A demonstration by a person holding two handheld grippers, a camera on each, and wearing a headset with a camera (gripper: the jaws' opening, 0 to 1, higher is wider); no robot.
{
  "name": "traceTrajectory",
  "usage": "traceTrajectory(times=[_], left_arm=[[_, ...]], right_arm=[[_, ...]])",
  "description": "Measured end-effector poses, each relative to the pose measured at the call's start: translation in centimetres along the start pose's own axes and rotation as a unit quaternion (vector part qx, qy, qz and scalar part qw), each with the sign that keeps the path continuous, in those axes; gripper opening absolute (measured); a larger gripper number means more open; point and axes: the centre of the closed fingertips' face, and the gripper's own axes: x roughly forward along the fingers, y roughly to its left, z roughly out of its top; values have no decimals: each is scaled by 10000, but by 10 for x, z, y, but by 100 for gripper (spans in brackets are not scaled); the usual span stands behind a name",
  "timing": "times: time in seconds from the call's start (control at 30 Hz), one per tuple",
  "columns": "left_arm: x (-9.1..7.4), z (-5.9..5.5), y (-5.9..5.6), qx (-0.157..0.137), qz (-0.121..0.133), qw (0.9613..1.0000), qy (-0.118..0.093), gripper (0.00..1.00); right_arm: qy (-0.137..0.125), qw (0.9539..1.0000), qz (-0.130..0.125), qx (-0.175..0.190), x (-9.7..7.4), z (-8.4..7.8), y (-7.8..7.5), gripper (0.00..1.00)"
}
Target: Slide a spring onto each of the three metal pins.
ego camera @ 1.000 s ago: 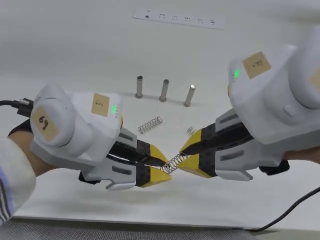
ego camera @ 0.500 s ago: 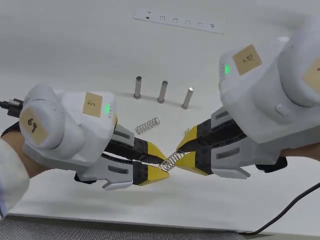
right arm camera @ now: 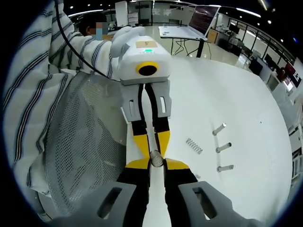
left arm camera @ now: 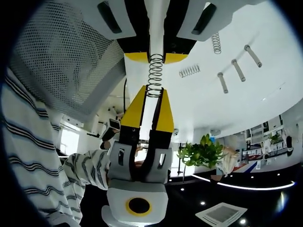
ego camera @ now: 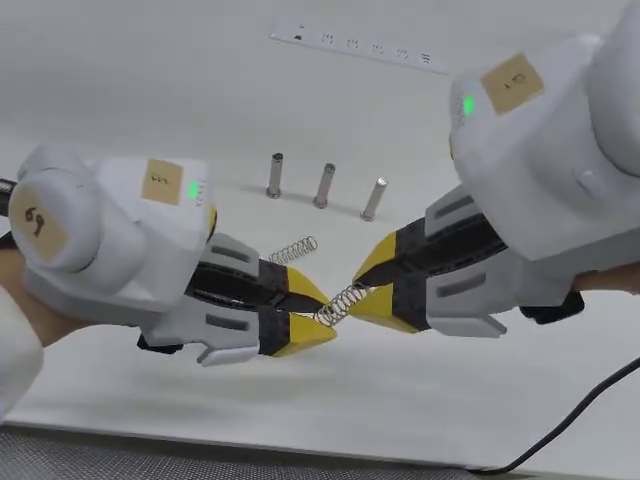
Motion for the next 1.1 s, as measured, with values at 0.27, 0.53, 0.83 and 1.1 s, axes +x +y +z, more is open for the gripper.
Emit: traceTrajectory(times=[0.27, 0.53, 0.83, 1.1], left_arm=[[-2, 0, -6, 123, -139, 9998, 6, 2], [-5, -2, -8, 165, -211, 9996, 74, 2], [-5, -1, -5, 144, -172, 9997, 44, 2], [-4, 2, -3, 115, -137, 9998, -22, 2]], right_arm=[[51, 9990, 249, -355, 0, 2, 6, 8], [101, 9975, 401, -572, 4, 4, 9, 8], [211, 9961, 482, -707, 11, 5, 7, 9], [330, 9940, 557, -883, 17, 3, 6, 9]])
